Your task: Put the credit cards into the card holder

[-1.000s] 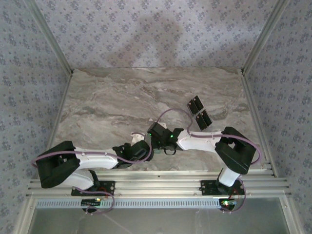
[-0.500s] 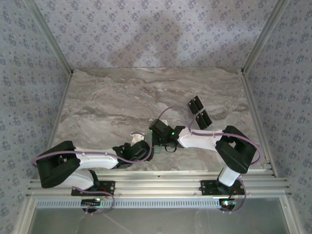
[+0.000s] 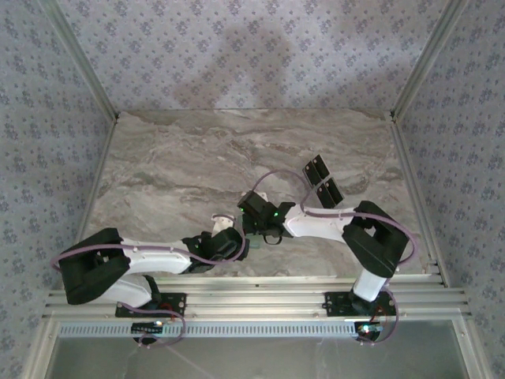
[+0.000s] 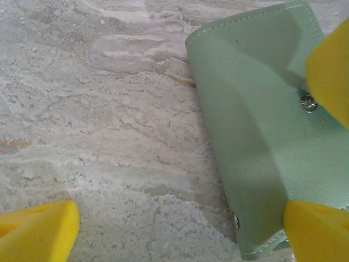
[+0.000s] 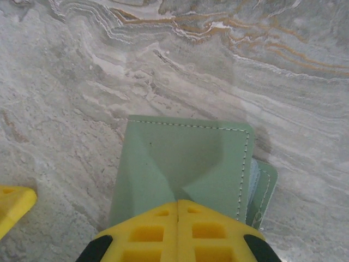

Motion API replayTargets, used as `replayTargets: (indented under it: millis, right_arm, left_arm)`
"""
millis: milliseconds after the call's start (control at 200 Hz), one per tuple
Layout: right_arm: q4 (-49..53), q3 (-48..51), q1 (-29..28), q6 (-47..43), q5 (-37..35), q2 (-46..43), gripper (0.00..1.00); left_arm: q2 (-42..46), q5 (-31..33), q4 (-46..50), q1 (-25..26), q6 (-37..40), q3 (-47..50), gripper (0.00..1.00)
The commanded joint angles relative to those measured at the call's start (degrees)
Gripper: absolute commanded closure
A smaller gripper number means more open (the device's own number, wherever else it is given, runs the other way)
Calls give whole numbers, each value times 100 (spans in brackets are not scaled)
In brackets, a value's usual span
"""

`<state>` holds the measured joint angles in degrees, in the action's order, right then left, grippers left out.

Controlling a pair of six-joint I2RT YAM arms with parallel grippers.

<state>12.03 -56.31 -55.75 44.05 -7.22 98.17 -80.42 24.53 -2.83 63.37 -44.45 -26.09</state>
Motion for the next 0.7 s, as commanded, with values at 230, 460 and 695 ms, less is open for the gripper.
replayTargets:
  millis: [230,460,695]
  right_arm:
    - [-81,-65,56,-99,11,238,100]
    - [-135,141,-72,6,26,201,100]
    - [-125,235,-301,118,-56,110,100]
  left_arm:
    - [-363,-608,64,-91,-222,273,3]
    - [-394,-608,37,-88,-222,266,3]
    - [-415,-616,33,-86,-220,258,3]
